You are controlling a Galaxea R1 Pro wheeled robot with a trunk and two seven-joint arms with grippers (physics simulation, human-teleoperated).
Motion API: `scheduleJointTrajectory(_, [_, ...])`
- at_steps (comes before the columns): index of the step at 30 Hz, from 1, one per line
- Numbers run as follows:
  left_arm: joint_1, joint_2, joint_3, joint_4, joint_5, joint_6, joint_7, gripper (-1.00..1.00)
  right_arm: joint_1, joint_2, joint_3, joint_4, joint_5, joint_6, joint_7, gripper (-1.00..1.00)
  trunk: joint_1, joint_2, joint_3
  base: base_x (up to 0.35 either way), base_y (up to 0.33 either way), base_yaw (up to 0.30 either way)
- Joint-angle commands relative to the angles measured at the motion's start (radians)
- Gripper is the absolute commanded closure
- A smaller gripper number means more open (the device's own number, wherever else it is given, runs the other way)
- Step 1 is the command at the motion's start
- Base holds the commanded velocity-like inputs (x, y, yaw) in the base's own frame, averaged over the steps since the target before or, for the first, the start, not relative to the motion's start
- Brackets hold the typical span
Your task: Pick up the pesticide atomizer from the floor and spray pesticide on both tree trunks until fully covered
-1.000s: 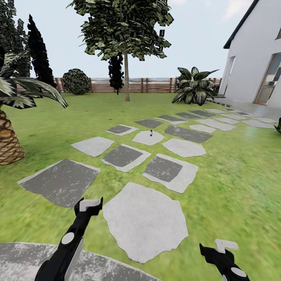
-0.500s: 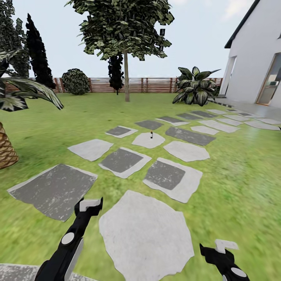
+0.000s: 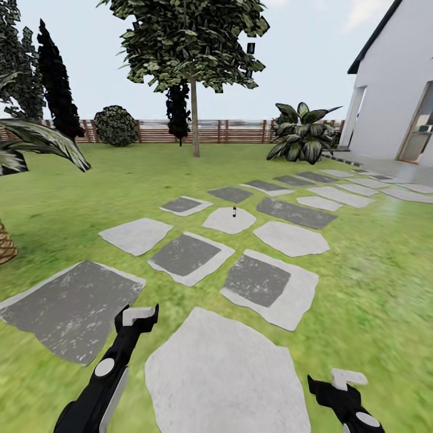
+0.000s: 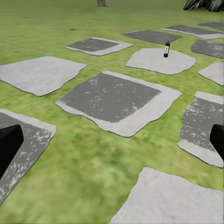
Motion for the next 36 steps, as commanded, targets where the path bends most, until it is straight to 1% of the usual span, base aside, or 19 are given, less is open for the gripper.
scheduleJointTrajectory(1, [0.000, 0.000, 0.000, 0.000, 0.000, 0.000, 0.000, -1.00, 0.000, 0.000, 0.000, 0.000, 0.000, 0.000, 0.000, -1.00, 0.000, 0.000, 0.000, 0.327, 0.000, 0.000])
scheduleJointTrajectory(36, [0.000, 0.000, 0.000, 0.000, 0.000, 0.000, 0.000, -1.00, 0.000, 0.000, 0.000, 0.000, 0.000, 0.000, 0.000, -1.00, 0.000, 0.000, 0.000, 0.327, 0.000, 0.000])
